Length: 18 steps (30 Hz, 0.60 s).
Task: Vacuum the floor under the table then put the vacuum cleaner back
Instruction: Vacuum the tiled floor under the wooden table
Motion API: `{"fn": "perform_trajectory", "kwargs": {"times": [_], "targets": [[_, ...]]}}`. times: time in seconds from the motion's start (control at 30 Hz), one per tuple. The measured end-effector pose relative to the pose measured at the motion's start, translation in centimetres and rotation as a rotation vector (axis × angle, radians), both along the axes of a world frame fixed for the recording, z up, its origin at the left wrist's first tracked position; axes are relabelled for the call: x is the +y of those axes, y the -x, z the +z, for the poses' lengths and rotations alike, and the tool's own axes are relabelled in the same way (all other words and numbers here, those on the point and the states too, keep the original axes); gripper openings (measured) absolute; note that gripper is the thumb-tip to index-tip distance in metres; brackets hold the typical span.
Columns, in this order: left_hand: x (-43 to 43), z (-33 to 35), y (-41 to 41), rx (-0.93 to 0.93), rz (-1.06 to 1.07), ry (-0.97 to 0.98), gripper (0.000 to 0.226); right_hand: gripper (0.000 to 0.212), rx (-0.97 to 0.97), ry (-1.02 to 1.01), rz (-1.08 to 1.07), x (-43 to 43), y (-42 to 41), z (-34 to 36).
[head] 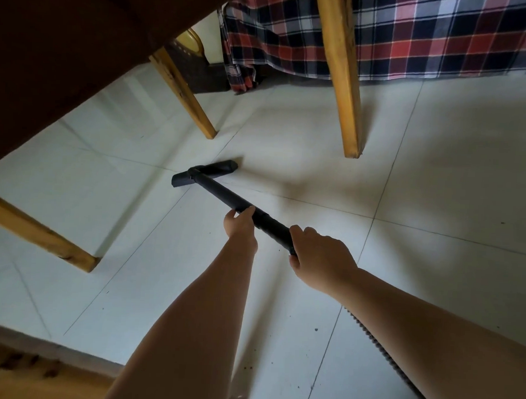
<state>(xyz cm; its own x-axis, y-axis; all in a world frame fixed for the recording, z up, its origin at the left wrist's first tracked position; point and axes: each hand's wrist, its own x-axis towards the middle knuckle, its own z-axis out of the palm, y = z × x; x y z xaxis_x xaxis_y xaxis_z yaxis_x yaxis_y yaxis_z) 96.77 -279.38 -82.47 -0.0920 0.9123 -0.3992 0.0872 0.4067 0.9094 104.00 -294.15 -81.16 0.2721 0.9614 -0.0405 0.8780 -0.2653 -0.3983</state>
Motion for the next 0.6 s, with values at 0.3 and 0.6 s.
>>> {"fn": "perform_trajectory", "kwargs": {"times": [0.3,0.6], "targets": [[2.7,0.6,-1.1,-0.034,-0.109,0.037,0.048,0.031,0.029,-0.01,-0.087,3.7,0.2,-0.1],[1.7,-0.6,-1.6,-0.058,-0.12,0.063,0.054,0.034,0.011,-0.015,-0.067,1.8,-1.1,-1.6]]}}
